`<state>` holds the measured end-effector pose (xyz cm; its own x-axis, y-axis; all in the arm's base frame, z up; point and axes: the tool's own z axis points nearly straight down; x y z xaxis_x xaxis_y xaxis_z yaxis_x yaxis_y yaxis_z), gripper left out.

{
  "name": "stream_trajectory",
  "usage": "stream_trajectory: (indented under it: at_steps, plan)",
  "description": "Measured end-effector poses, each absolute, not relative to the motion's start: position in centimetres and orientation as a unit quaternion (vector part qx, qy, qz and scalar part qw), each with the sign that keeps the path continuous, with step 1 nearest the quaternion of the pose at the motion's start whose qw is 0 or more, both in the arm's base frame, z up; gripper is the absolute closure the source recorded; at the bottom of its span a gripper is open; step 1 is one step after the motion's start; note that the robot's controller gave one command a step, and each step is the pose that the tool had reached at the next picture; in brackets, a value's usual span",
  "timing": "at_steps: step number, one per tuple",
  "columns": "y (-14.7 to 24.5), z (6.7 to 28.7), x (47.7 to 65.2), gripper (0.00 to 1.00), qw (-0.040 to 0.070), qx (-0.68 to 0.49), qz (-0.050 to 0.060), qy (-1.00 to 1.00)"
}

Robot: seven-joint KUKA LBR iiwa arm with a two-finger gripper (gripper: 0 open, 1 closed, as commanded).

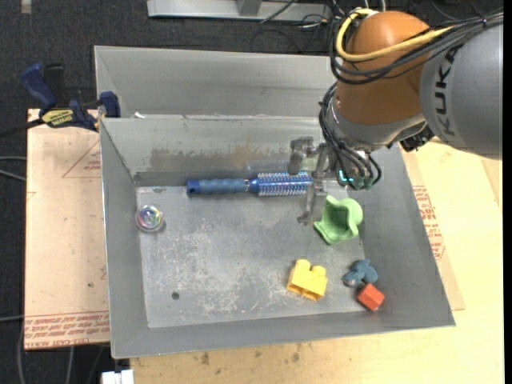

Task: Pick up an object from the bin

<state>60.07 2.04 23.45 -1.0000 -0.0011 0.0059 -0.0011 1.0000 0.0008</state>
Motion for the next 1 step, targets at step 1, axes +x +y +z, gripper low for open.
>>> stream_trajectory:
  at_steps: [1]
  plan:
    - [-0.17,15.18,64.07,0.00,0.002,0.007,0.000,-1.000]
